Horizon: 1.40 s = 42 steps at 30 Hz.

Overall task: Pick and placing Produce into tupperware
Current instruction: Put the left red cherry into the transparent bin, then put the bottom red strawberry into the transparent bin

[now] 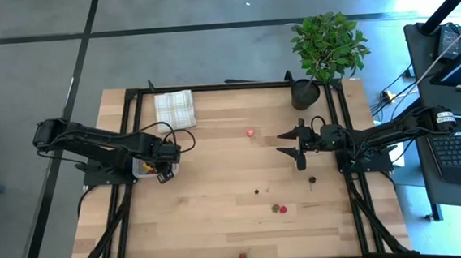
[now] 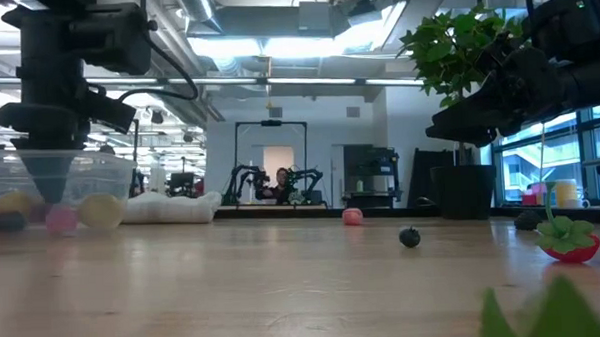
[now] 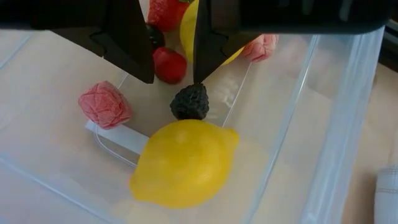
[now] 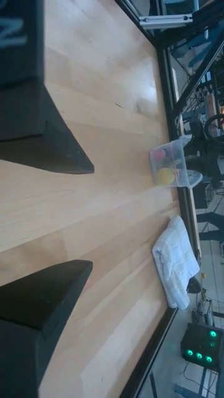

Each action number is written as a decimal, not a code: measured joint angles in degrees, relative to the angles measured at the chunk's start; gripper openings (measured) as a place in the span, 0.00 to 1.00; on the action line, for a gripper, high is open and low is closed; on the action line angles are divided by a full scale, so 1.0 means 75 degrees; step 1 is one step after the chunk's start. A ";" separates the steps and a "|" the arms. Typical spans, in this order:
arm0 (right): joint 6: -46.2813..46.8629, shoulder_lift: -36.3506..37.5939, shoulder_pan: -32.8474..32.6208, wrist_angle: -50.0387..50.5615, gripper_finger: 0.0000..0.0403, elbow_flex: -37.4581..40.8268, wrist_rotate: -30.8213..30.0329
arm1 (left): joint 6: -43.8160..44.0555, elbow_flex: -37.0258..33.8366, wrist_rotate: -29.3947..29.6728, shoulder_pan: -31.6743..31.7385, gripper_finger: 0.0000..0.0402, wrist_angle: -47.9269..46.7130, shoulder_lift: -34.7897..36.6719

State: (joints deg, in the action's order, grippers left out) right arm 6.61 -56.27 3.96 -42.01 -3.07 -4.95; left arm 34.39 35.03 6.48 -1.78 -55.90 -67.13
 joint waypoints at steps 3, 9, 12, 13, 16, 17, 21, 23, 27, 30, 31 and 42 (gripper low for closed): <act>0.0070 0.0000 0.0001 0.0035 0.60 0.0000 0.0000 | 0.0000 0.0000 -0.0003 0.0000 0.27 0.0000 0.0000; 0.0076 0.0000 -0.0002 0.0036 0.60 0.0000 0.0000 | -0.0003 0.0000 0.0000 0.0000 0.29 0.0000 0.0000; 0.0089 0.0000 0.0000 0.0036 0.60 0.0000 0.0000 | -0.0003 0.0000 0.0000 0.0000 0.30 0.0000 0.0000; 0.0092 0.0000 0.0001 0.0036 0.60 0.0000 0.0000 | -0.0003 0.0000 0.0000 0.0000 0.31 0.0000 0.0000; 0.0056 0.0000 0.0000 0.0036 0.60 0.0000 0.0000 | -0.0138 0.0000 0.0173 -0.0001 0.31 0.0000 0.0000; 0.0066 0.0000 -0.0002 0.0036 0.60 0.0000 0.0000 | -0.0201 0.0000 0.0301 -0.0006 0.32 0.0003 0.0000; 0.0112 0.0000 -0.0002 -0.0081 0.60 0.0000 0.0000 | -0.0205 0.0001 0.0461 0.0000 0.32 -0.0003 0.0039; 0.0073 0.0000 -0.0002 -0.0088 0.60 0.0000 -0.0001 | -0.0206 0.0079 0.0449 0.0000 0.31 -0.0056 0.0086; 0.0084 -0.0003 0.0001 -0.0084 0.60 0.0000 -0.0182 | -0.0288 0.0407 0.0402 0.0000 0.29 -0.0058 0.0245; 0.0076 -0.0003 0.0001 -0.0081 0.60 0.0000 -0.0210 | -0.0601 0.0791 0.0167 -0.0006 0.28 -0.0149 0.0410; 0.0074 -0.0003 0.0001 -0.0081 0.60 0.0000 -0.0210 | -0.0658 0.0952 0.0098 -0.0018 0.27 -0.0196 0.0470; 0.0259 -0.0003 0.0001 -0.0081 0.60 0.0000 -0.0210 | -0.1745 0.2819 0.0097 -0.0660 0.22 0.0528 0.1114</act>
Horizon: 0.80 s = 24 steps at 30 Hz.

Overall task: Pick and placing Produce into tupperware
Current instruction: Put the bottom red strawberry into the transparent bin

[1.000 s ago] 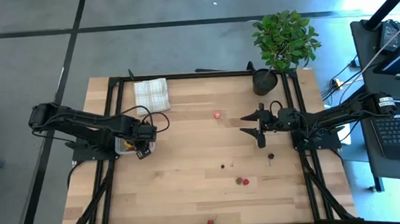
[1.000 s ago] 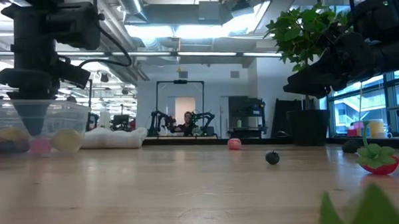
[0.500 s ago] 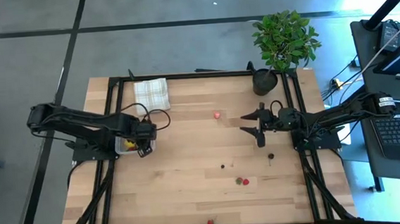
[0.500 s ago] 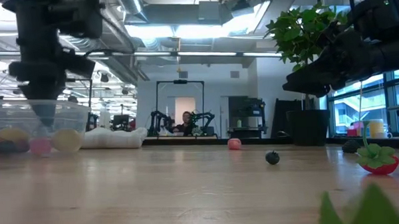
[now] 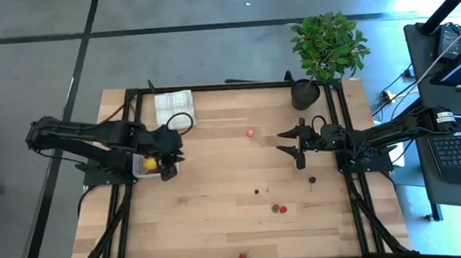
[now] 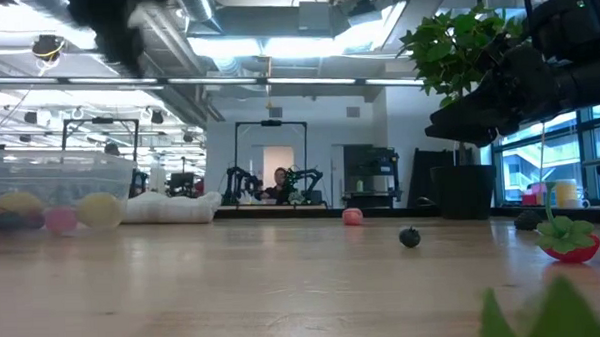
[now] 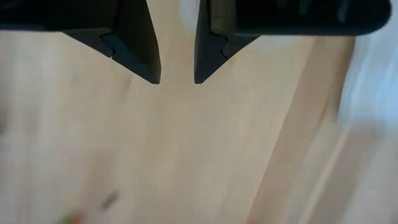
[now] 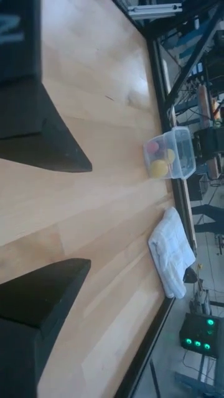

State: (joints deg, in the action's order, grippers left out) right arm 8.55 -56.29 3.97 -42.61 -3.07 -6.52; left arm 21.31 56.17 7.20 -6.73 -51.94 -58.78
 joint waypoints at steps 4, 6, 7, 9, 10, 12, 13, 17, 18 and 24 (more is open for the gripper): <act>0.0236 0.0000 0.0000 0.0000 0.60 0.0000 0.0000 | -0.1072 0.0136 0.0006 -0.0330 0.21 0.1857 0.0037; 0.0235 0.0000 -0.0001 -0.0001 0.60 0.0000 0.0000 | -0.1578 0.0136 0.0013 -0.0471 0.20 0.2714 -0.0022; 0.0232 0.0000 -0.0002 0.0000 0.60 0.0000 0.0002 | -0.1829 0.0136 0.0013 -0.0546 0.20 0.3020 -0.0074; 0.0227 0.0000 -0.0002 -0.0003 0.60 0.0000 0.0001 | -0.2244 0.0136 -0.0086 -0.0701 0.20 0.3324 -0.0217; 0.0222 0.0000 0.0000 0.0000 0.60 0.0000 0.0002 | -0.2391 0.0136 -0.0156 -0.0769 0.21 0.3431 -0.0319; 0.0223 0.0000 0.0000 -0.0003 0.60 0.0000 0.0003 | -0.2490 0.0118 -0.0183 -0.0926 0.23 0.3548 -0.0589; 0.0227 0.0000 0.0000 -0.0001 0.60 0.0000 0.0007 | -0.2490 0.0059 -0.0181 -0.1009 0.24 0.3685 -0.0751; 0.0222 0.0000 -0.0003 0.0008 0.60 0.0000 0.0046 | -0.2483 -0.0134 -0.0286 -0.1272 0.32 0.4268 -0.1566; 0.0219 0.0000 -0.0003 0.0010 0.60 0.0000 0.0055 | -0.2481 -0.0150 -0.0327 -0.1315 0.35 0.4407 -0.1809; 0.0202 0.0000 -0.0003 0.0007 0.60 0.0000 0.0061 | -0.2458 -0.0155 -0.0834 -0.1403 0.50 0.5996 -0.3337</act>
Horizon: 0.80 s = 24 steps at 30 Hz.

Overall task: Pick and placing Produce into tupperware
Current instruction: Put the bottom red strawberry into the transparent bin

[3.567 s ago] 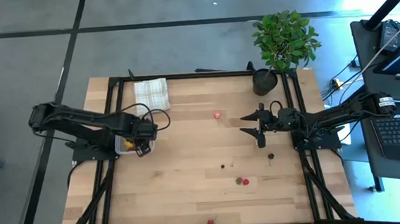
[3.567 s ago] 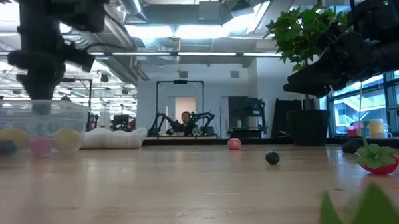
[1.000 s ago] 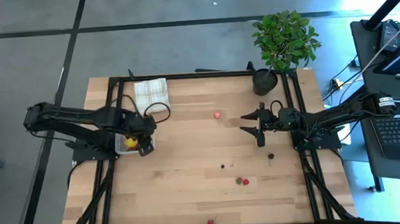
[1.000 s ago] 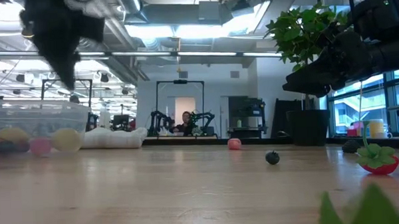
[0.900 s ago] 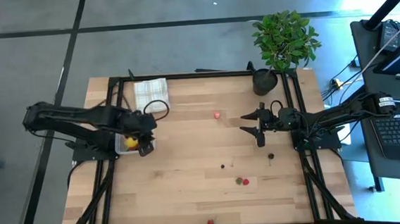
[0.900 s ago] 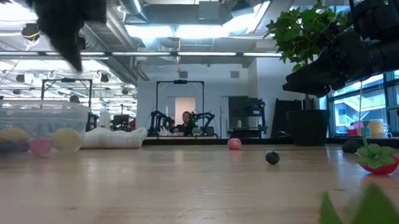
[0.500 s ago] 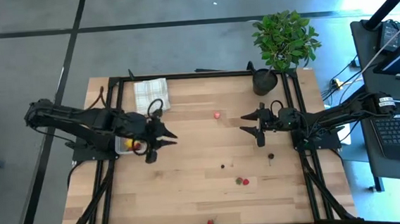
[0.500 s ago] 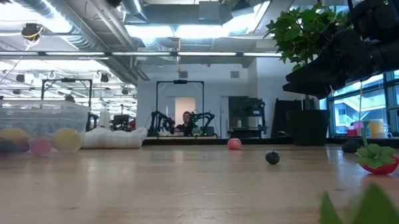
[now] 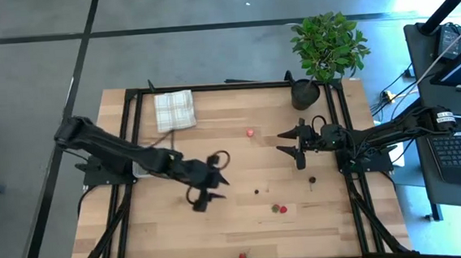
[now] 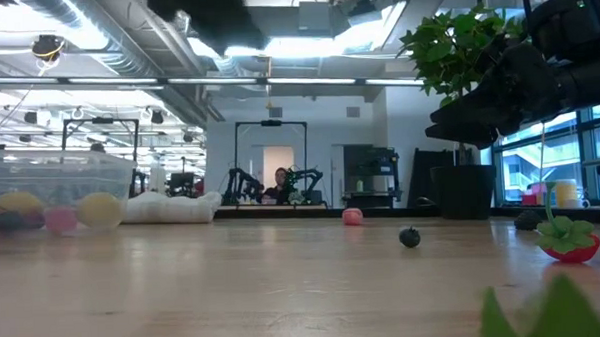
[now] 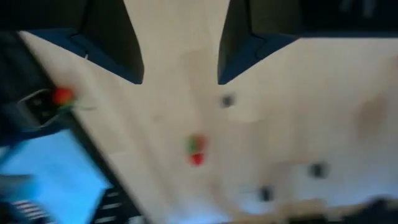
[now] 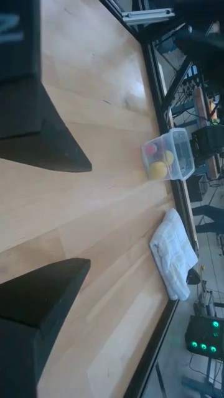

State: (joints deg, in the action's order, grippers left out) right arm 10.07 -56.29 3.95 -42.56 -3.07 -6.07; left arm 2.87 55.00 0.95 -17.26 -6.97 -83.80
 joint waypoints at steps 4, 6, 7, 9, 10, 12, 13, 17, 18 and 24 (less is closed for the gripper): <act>-0.0001 0.0000 0.0000 0.0028 0.60 0.0000 0.0006 | 0.0424 -0.0006 -0.1621 0.0055 0.55 0.1178 -0.0805; 0.0000 0.0000 0.0000 0.0034 0.60 0.0000 0.0009 | 0.0870 -0.0006 -0.2542 0.0169 0.57 0.1722 -0.1106; -0.0001 0.0000 0.0000 0.0036 0.60 0.0000 0.0009 | 0.1030 -0.0006 -0.2909 0.0241 0.57 0.1967 -0.1247; -0.0001 0.0000 0.0000 0.0036 0.60 0.0000 0.0012 | 0.1363 -0.0006 -0.3165 0.0339 0.57 0.2469 -0.1496; -0.0002 0.0000 0.0000 0.0036 0.60 0.0000 0.0012 | 0.1448 -0.0006 -0.3191 0.0370 0.57 0.2652 -0.1597; -0.0001 0.0000 0.0000 0.0036 0.60 0.0000 0.0012 | 0.1351 -0.0006 -0.3206 0.0401 0.57 0.2850 -0.1770; 0.0000 0.0000 0.0000 0.0035 0.60 0.0000 0.0012 | 0.1157 -0.0006 -0.3206 0.0399 0.57 0.2880 -0.1836; 0.0000 0.0000 0.0000 0.0034 0.60 0.0000 0.0014 | 0.0998 -0.0006 -0.3337 0.0393 0.57 0.2920 -0.1980; 0.0000 0.0000 0.0000 0.0034 0.60 0.0000 0.0015 | 0.1065 -0.0006 -0.3379 0.0393 0.57 0.2907 -0.1990; 0.0009 0.0000 0.0000 0.0037 0.60 0.0000 0.0015 | -0.0117 -0.0006 -0.2234 0.0129 0.57 0.2804 -0.1991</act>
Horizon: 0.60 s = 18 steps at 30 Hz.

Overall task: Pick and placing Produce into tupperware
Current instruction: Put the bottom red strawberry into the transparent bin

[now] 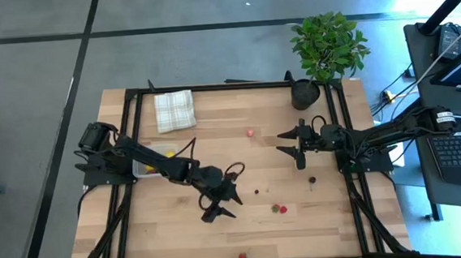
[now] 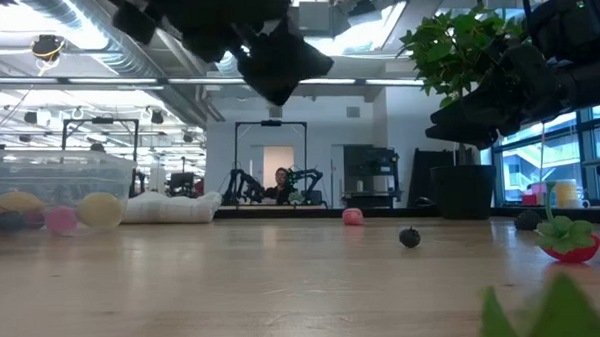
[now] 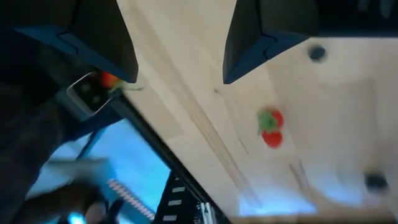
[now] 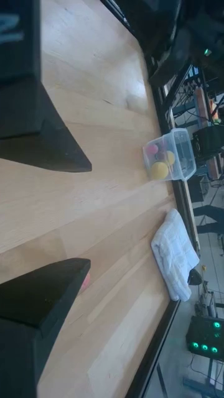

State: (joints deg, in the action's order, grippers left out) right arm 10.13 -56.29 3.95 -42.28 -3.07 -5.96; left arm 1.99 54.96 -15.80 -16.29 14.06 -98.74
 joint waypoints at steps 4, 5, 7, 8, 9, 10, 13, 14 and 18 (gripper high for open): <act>-0.0001 0.0000 0.0000 0.0008 0.60 0.0000 -0.0002 | -0.1493 0.0000 0.0857 -0.0280 0.54 0.0016 0.0000; 0.0008 0.0000 0.0000 0.0008 0.60 0.0000 -0.0001 | -0.1789 0.0000 0.1040 -0.0336 0.53 0.0017 0.0000; 0.0006 0.0000 0.0000 0.0008 0.60 0.0000 -0.0001 | -0.2238 0.0000 0.1143 -0.0417 0.52 0.0017 0.0000; 0.0009 0.0001 0.0000 0.0013 0.60 0.0000 -0.0002 | -0.2405 0.0000 0.1136 -0.0451 0.52 0.0017 0.0000; 0.0012 0.0000 0.0000 0.0015 0.60 0.0000 -0.0003 | -0.2533 0.0000 0.1085 -0.0488 0.51 0.0020 0.0000; 0.0012 0.0000 0.0000 0.0014 0.60 0.0000 0.0000 | -0.2599 0.0000 0.0995 -0.0510 0.51 0.0020 0.0000; 0.0010 0.0002 0.0000 0.0017 0.60 0.0000 -0.0003 | -0.2743 0.0009 0.0552 -0.0537 0.50 0.0244 -0.0167; 0.0004 0.0001 0.0000 0.0017 0.60 0.0000 -0.0001 | -0.2816 0.0006 0.0410 -0.0534 0.50 0.0288 -0.0256; 0.0000 0.0000 0.0000 0.0026 0.60 0.0000 -0.0003 | -0.3131 0.0292 -0.0058 -0.0548 0.49 0.0644 -0.0839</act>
State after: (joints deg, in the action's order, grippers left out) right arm 10.13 -56.29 3.95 -42.09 -3.07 -5.98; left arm -21.49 57.15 -16.24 -20.40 18.90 -105.03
